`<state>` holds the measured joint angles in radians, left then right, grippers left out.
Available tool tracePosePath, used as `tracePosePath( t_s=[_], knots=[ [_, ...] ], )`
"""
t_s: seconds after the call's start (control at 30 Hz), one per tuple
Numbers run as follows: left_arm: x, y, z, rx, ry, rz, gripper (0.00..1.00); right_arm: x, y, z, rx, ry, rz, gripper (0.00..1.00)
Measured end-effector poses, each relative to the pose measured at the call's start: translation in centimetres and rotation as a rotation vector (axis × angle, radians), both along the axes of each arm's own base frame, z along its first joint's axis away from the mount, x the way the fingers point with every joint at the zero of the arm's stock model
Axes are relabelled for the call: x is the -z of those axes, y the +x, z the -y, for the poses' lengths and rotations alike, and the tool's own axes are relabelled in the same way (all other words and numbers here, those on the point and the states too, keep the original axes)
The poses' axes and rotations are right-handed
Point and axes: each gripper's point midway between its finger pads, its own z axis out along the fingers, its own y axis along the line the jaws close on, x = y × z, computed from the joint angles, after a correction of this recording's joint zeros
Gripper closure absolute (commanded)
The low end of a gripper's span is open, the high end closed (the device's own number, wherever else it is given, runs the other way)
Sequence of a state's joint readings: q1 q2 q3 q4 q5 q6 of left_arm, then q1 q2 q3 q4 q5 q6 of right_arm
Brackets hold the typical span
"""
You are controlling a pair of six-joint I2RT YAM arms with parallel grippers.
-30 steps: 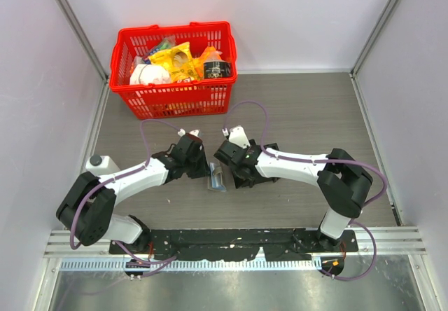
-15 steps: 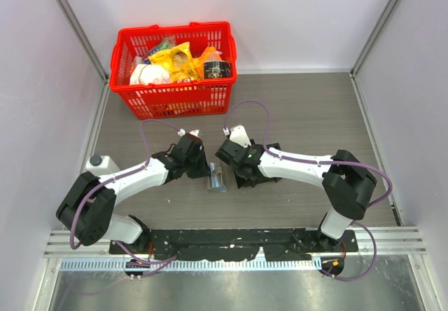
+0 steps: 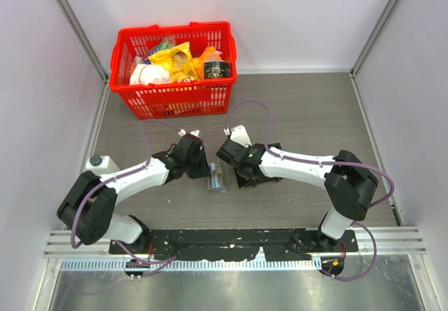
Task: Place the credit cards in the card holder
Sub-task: Pick up the credit card from the storage box.
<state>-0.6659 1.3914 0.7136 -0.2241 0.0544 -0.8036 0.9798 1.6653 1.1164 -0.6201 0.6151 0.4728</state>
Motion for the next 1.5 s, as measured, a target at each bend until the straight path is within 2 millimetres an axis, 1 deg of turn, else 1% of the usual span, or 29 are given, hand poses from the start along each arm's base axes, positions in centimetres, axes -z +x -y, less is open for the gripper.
tracePosePath(
  t_s=[0.1, 0.2, 0.3, 0.43, 0.53, 0.7, 0.8, 0.9, 1.07, 1.2, 1.33, 1.5],
  knots=[
    [0.1, 0.0, 0.0, 0.000, 0.001, -0.001, 1.00, 0.1, -0.1, -0.2, -0.004, 0.011, -0.006, 0.78],
    [0.1, 0.0, 0.0, 0.000, 0.000, -0.001, 1.00, 0.1, -0.1, -0.4, -0.008, 0.017, -0.010, 0.84],
    [0.3, -0.1, 0.0, 0.001, 0.002, -0.003, 1.00, 0.1, -0.2, -0.5, -0.011, 0.024, -0.014, 0.94],
    [0.4, -0.1, -0.1, 0.000, 0.004, -0.005, 1.00, -0.3, -0.2, -1.1, -0.019, 0.062, -0.016, 0.98],
    [0.4, -0.2, -0.1, 0.001, 0.003, -0.006, 1.00, -1.1, -0.2, -1.3, -0.023, 0.088, -0.004, 0.99],
    [0.4, -0.2, 0.0, 0.008, 0.000, -0.008, 1.00, -3.5, -0.2, -1.4, -0.031, 0.142, 0.031, 0.99],
    [0.4, -0.3, 0.0, 0.011, -0.001, -0.009, 1.00, -4.2, -0.3, -1.3, -0.034, 0.156, 0.040, 0.99],
    [0.4, -0.4, 0.1, 0.017, -0.003, -0.012, 1.00, -4.1, -0.4, -1.4, -0.039, 0.158, 0.028, 0.99],
    [0.4, -0.6, 0.0, 0.024, -0.002, -0.018, 1.00, -3.9, -1.1, -2.1, -0.062, 0.190, -0.012, 0.99],
    [0.1, -1.0, -0.2, 0.036, 0.001, -0.020, 1.00, -4.1, -1.4, -3.0, -0.079, 0.241, -0.032, 0.99],
    [-0.3, -1.5, -0.5, 0.039, 0.007, -0.028, 1.00, -4.7, -1.6, -4.3, -0.089, 0.317, -0.041, 0.99],
    [-0.7, -2.3, -1.1, 0.039, 0.016, -0.040, 1.00, -4.4, -1.8, -5.3, -0.093, 0.365, -0.059, 0.99]
  ],
)
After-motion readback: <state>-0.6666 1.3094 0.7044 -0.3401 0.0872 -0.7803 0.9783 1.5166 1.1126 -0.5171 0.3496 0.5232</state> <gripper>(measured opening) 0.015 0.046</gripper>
